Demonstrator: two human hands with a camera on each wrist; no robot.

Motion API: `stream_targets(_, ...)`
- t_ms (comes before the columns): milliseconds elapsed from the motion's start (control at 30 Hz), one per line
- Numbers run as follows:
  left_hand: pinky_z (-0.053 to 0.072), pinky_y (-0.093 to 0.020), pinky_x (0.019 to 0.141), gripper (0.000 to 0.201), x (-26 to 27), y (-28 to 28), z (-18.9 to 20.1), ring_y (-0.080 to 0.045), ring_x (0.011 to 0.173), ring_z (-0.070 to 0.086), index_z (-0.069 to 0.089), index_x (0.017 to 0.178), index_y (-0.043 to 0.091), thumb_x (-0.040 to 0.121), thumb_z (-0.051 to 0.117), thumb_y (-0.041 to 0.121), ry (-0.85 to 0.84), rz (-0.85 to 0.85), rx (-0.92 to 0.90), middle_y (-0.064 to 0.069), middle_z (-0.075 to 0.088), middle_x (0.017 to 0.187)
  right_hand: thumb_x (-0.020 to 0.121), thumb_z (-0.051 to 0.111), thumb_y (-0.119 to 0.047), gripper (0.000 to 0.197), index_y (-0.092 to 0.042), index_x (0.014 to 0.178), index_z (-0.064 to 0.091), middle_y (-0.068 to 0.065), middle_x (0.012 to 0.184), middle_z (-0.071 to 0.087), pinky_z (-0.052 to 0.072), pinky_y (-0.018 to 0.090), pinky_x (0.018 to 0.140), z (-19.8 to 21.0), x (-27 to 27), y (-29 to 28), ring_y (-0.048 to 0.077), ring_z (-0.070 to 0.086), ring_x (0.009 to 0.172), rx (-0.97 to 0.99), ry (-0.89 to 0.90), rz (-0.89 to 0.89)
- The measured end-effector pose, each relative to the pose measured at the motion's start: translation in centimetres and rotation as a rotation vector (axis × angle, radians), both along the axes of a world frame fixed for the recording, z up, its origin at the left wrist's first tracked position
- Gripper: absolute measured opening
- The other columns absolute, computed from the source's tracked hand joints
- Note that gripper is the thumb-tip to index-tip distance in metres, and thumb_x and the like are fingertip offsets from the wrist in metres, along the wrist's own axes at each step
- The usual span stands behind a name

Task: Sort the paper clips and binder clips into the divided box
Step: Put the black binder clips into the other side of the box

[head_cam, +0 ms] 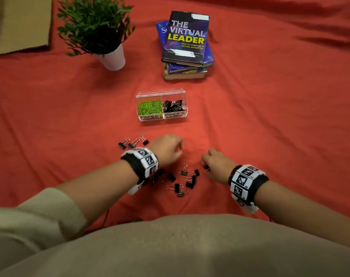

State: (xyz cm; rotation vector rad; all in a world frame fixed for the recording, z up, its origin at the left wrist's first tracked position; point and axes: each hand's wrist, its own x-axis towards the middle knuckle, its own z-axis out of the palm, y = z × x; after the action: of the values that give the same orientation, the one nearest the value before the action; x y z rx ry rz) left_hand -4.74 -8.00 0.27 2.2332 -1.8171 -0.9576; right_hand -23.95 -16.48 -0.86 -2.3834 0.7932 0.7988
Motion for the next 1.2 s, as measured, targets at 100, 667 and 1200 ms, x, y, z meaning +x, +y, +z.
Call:
stream_targets(100,0.045,-0.028,0.075,0.02,-1.4,3.2,-0.7,-0.019,0.098,0.059,0.058,0.099,0.023,0.081,0.061,0.031,-0.011,-0.096,0.128,0.002,0.062,0.106,0.077,0.055,-0.002,0.027,-0.013,0.102,0.056,0.007,0.108,0.046,0.049,0.039,0.082,-0.6,-0.3,0.1,0.029,0.056,0.097,0.048,-0.081,-0.047)
stream_targets(667,0.047,-0.038,0.071,0.035,-4.0,5.4,-1.5,-0.026,0.099,0.056,0.05,0.118,0.013,0.085,0.052,0.026,-0.079,-0.174,-0.009,-0.006,0.048,0.112,0.081,0.056,-0.009,0.019,-0.004,0.1,0.058,0.011,0.108,0.046,0.046,0.04,0.082,-1.2,0.5,2.5,0.03,0.055,0.092,0.066,-0.191,0.03)
stream_targets(1200,0.043,-0.043,0.07,0.019,-4.2,3.8,-1.7,-0.035,0.096,0.056,0.048,0.11,0.006,0.094,0.043,0.014,-0.159,-0.16,0.084,-0.016,0.046,0.111,0.076,0.07,-0.018,0.017,-0.009,0.09,0.068,0.007,0.09,0.067,0.048,0.028,0.07,1.9,4.3,-4.1,0.021,0.063,0.082,0.001,-0.413,-0.314)
